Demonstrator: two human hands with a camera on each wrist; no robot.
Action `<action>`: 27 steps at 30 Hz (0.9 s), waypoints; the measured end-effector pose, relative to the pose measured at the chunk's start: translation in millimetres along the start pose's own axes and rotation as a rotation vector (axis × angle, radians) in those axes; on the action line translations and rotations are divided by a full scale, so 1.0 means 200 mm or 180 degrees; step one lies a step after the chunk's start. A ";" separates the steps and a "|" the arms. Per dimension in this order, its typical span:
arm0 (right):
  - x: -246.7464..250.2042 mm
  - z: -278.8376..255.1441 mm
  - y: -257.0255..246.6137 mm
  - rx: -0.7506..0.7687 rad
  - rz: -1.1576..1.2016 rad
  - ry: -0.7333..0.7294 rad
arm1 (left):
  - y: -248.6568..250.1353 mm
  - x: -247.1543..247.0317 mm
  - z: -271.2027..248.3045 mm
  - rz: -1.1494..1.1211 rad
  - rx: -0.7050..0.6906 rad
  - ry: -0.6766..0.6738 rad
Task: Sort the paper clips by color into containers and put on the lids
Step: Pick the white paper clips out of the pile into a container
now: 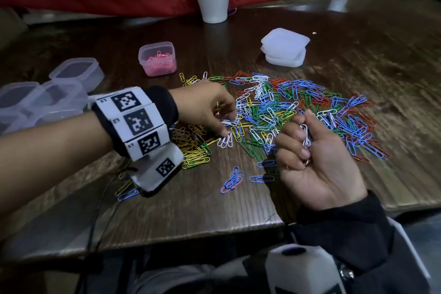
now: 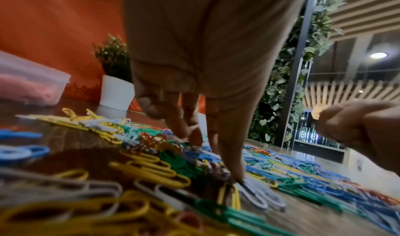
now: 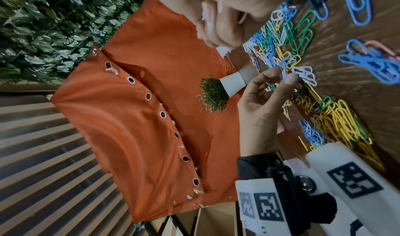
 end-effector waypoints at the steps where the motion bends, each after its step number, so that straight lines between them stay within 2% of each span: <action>1: 0.00 0.00 0.00 0.0009 -0.0009 -0.0009 | 0.00 0.00 0.00 0.0123 -0.0037 -0.0009; 4: -0.01 0.00 0.00 0.0032 -0.0055 -0.0041 | -0.01 0.01 -0.02 0.0246 -0.0102 0.0050; 7: -0.01 -0.01 0.00 0.0061 -0.0071 -0.0019 | -0.01 0.01 -0.07 0.0180 -0.0078 0.0288; 9: 0.00 -0.01 0.00 0.0062 -0.0081 0.0034 | 0.01 -0.03 -0.11 0.0163 0.0190 0.0379; 11: 0.00 -0.01 0.01 0.0041 -0.0101 0.0077 | 0.04 -0.08 -0.12 0.0228 0.0561 0.0290; 13: -0.01 -0.01 0.02 0.0022 -0.0133 0.0077 | 0.06 -0.11 -0.12 0.0269 0.0700 0.0264; 27: 0.01 -0.03 0.00 0.0123 -0.0102 -0.0039 | 0.04 -0.09 -0.08 -0.0751 0.0596 -0.0028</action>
Point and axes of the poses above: each hand's wrist, its own z-axis towards the middle knuckle, its own x-axis out of the back of the hand, y = z × x, the point moved 1 cm from there along z, towards the middle knuckle
